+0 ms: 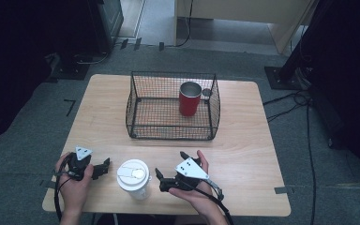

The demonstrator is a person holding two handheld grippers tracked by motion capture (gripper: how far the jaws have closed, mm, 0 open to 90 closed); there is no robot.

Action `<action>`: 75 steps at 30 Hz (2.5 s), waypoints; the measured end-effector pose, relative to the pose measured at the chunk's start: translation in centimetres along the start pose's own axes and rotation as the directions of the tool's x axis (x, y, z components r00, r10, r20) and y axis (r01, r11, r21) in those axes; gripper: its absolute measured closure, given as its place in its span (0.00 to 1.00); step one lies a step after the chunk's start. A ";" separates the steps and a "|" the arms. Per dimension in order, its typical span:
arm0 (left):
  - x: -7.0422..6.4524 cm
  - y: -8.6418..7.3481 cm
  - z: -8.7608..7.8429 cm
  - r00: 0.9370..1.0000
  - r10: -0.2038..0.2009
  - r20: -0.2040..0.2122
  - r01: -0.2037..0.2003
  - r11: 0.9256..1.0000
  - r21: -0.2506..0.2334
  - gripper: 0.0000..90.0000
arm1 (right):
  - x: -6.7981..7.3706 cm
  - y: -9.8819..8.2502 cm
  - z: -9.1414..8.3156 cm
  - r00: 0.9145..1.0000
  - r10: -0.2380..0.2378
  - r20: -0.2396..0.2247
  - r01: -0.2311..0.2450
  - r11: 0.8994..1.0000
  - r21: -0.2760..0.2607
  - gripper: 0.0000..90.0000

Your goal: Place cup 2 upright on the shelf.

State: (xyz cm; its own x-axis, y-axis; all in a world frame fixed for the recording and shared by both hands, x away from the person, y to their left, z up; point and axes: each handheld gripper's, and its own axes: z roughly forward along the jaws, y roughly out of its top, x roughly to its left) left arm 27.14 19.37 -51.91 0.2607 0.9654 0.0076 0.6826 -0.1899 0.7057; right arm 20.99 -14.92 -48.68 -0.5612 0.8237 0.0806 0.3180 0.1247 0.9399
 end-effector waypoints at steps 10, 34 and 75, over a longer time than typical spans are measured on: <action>0.0 0.0 0.0 1.000 0.000 0.000 0.000 1.000 0.000 0.11 | 1.0 -1.4 -0.7 0.998 -0.020 -0.055 0.022 0.999 0.031 0.00; 0.0 0.0 0.0 1.000 -0.001 0.000 0.001 1.000 0.000 0.11 | 3.2 -1.2 -1.9 0.977 -0.050 -0.206 0.052 0.999 0.006 0.00; 0.0 0.0 0.0 1.000 -0.001 0.000 0.001 1.000 -0.001 0.11 | 7.6 3.0 0.0 0.936 -0.095 -0.340 0.079 0.995 -0.062 0.06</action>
State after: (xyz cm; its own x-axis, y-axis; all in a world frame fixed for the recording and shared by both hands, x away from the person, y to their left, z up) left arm 27.14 19.38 -51.91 0.2602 0.9655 0.0070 0.6822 -0.1890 0.7064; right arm 17.73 -8.28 -45.25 -0.8151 0.5708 0.0988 0.2247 0.1543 0.9621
